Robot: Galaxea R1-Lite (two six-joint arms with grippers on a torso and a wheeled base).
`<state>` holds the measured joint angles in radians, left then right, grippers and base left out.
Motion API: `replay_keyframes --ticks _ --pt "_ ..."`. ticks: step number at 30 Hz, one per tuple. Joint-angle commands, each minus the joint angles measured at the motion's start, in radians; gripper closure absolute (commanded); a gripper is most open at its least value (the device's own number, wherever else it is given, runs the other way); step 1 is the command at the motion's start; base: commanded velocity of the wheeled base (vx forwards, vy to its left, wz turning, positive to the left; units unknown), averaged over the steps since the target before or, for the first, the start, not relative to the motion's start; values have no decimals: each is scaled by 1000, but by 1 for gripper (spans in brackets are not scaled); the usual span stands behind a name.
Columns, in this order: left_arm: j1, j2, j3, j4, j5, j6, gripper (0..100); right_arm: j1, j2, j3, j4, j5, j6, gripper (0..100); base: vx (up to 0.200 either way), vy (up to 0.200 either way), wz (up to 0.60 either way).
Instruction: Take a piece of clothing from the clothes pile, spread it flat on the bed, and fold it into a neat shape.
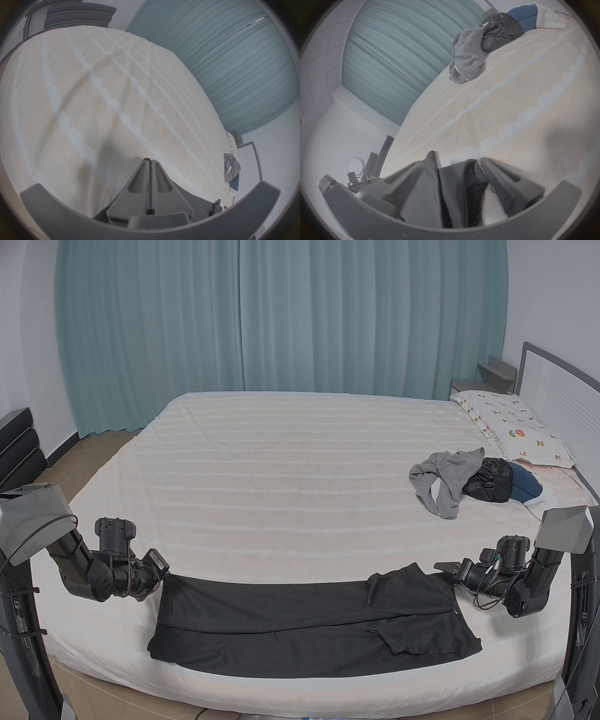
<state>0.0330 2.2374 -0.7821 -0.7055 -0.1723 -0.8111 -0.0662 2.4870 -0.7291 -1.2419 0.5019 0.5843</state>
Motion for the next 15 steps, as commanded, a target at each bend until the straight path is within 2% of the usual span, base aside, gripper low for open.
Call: replay_keyframes --ticks 1,15 --pt "2 18 -6 -2 1 1 100 2 9 -1 -2 -5 2 100 0 0 0" --pt "15 31 -20 -2 1 0 100 -17 4 -12 -13 -26 26 100 0 0 0"
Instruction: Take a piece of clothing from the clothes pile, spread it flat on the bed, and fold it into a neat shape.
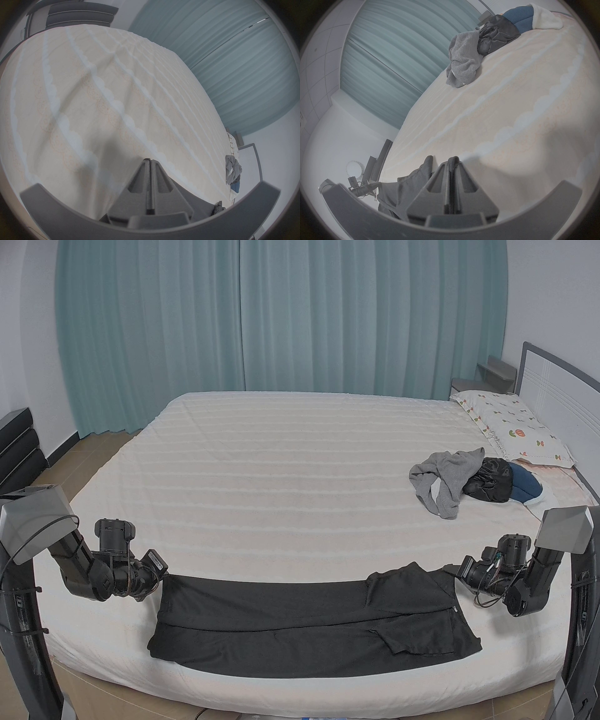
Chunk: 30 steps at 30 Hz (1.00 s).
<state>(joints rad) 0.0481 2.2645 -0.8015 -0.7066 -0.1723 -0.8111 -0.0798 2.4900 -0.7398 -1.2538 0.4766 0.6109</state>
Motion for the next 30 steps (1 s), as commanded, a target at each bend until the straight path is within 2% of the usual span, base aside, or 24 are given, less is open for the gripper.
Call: replay_keyframes --ticks 1,5,6,7,17,19,24,30 --pt "-1 4 -1 -1 1 -2 100 -3 1 0 -1 -3 0 100 0 0 0" --pt "-1 -2 -1 1 -1 -5 100 -3 1 8 -1 -3 -5 100 0 0 0" --pt "-1 1 -1 1 -1 -5 100 -2 0 11 -3 -3 -5 0 0 0 0" --pt "-1 1 -1 1 -1 -5 0 -2 0 11 -3 -1 -5 0 0 0 0" --pt "-1 0 -1 1 -3 -7 0 6 -177 63 13 17 1 0 0 0 0" --pt "-1 -5 5 1 -7 -14 0 49 -218 100 14 70 1 0 0 0 0" --pt "1 -11 10 -1 -16 -43 0 95 -169 92 39 88 -2 0 0 0 0" --pt "1 -11 11 -1 -16 -43 0 103 -120 83 56 88 -20 0 0 0 0"
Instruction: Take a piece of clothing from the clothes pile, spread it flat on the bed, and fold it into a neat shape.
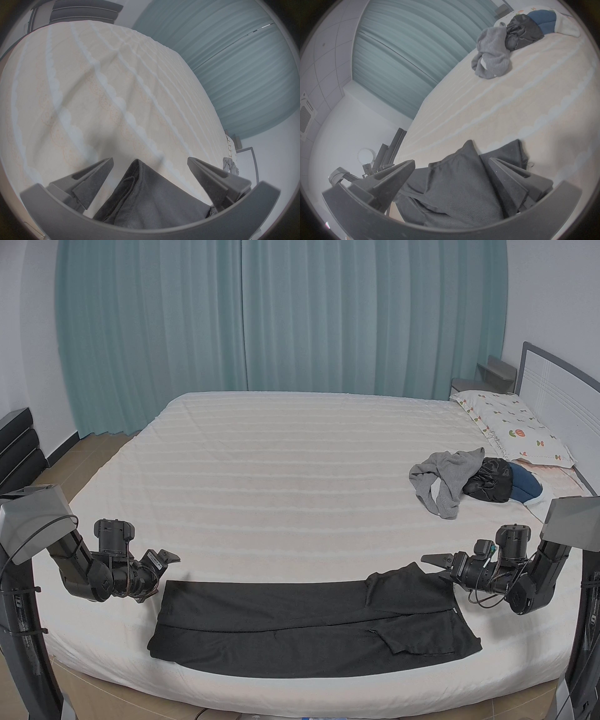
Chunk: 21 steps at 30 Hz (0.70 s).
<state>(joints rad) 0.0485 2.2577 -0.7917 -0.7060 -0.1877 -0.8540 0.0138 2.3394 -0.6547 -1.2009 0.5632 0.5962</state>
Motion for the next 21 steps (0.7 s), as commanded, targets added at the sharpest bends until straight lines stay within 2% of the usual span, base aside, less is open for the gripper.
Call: replay_keyframes --ticks 1,11,12,21 --pt "1 -4 2 -1 1 0 0 8 34 0 3 1 -7 0 0 0 0" --pt "1 -4 2 0 -1 0 0 9 63 36 1 1 -78 0 0 0 0" --pt "1 -4 2 0 -1 0 0 8 61 41 1 0 -79 100 0 0 0" --pt "1 -4 5 -1 -1 0 0 -18 49 93 -5 0 -147 100 0 0 0"
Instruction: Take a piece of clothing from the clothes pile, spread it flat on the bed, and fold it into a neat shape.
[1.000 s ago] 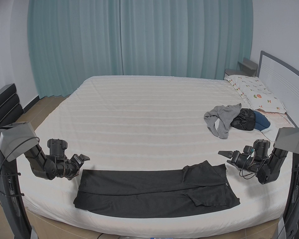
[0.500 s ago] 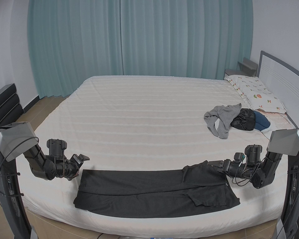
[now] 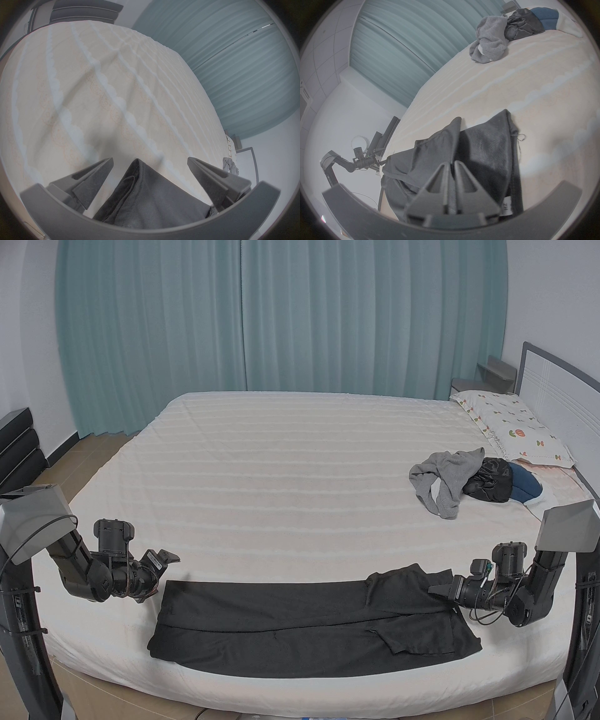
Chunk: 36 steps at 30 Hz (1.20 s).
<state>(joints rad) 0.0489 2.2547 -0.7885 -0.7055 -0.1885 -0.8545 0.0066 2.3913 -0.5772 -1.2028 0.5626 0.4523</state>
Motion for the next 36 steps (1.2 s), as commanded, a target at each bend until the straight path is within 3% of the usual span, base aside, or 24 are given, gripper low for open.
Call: replay_keyframes --ticks 1,26,36 --pt "0 -1 3 0 1 0 0 -17 -7 20 -9 0 -3 100 0 0 0" --pt "3 -4 12 0 3 3 0 -83 -126 145 -12 77 -54 100 0 0 0" --pt "5 -10 14 6 1 3 0 -79 -69 160 -3 76 -132 100 0 0 0"
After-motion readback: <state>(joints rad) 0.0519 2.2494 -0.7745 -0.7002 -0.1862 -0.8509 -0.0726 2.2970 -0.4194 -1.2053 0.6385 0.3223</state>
